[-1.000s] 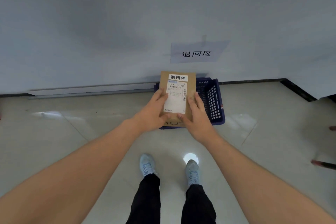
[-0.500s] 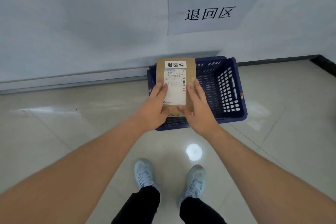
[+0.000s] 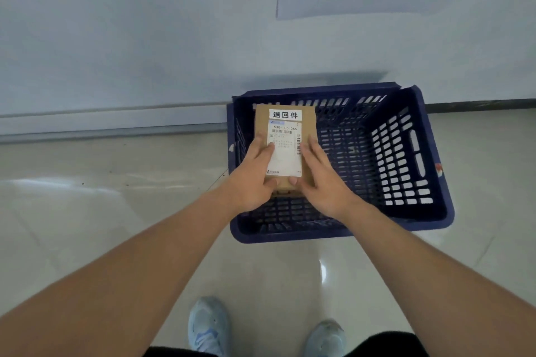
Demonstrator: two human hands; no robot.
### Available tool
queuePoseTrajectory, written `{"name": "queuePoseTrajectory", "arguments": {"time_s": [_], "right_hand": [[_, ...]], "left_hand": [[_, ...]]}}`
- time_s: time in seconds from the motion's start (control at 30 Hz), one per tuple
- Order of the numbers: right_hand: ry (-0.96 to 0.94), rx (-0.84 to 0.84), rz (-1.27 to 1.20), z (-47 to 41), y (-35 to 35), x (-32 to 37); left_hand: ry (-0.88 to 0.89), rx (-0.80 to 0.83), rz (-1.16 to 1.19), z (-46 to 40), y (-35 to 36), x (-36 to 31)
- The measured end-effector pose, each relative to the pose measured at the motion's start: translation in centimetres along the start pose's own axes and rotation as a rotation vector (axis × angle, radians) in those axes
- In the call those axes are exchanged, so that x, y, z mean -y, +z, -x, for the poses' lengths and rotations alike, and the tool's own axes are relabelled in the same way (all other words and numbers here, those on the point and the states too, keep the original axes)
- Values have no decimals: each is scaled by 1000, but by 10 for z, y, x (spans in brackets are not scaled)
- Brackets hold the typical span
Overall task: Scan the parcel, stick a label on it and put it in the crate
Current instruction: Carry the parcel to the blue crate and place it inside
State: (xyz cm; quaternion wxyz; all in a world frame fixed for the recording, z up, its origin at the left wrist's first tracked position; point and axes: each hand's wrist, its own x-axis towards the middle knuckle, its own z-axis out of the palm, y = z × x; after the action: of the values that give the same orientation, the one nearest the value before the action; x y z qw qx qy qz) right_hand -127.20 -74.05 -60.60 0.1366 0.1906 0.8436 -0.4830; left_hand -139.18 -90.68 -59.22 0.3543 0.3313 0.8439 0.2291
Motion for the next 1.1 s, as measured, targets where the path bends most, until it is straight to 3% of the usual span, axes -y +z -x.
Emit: {"name": "queuePoseTrajectory", "arguments": {"time_s": [0.2, 0.63, 0.87, 1.1], "right_hand": [[-13, 66, 70, -42, 12, -47], [45, 371, 227, -92, 19, -97], [25, 373, 332, -101, 23, -102], [23, 284, 491, -107, 39, -100]], "left_hand": [[-76, 75, 11, -42, 38, 20], [-200, 193, 20, -93, 85, 48], [-248, 204, -46, -98, 93, 53], [-304, 202, -266, -92, 93, 54]]}}
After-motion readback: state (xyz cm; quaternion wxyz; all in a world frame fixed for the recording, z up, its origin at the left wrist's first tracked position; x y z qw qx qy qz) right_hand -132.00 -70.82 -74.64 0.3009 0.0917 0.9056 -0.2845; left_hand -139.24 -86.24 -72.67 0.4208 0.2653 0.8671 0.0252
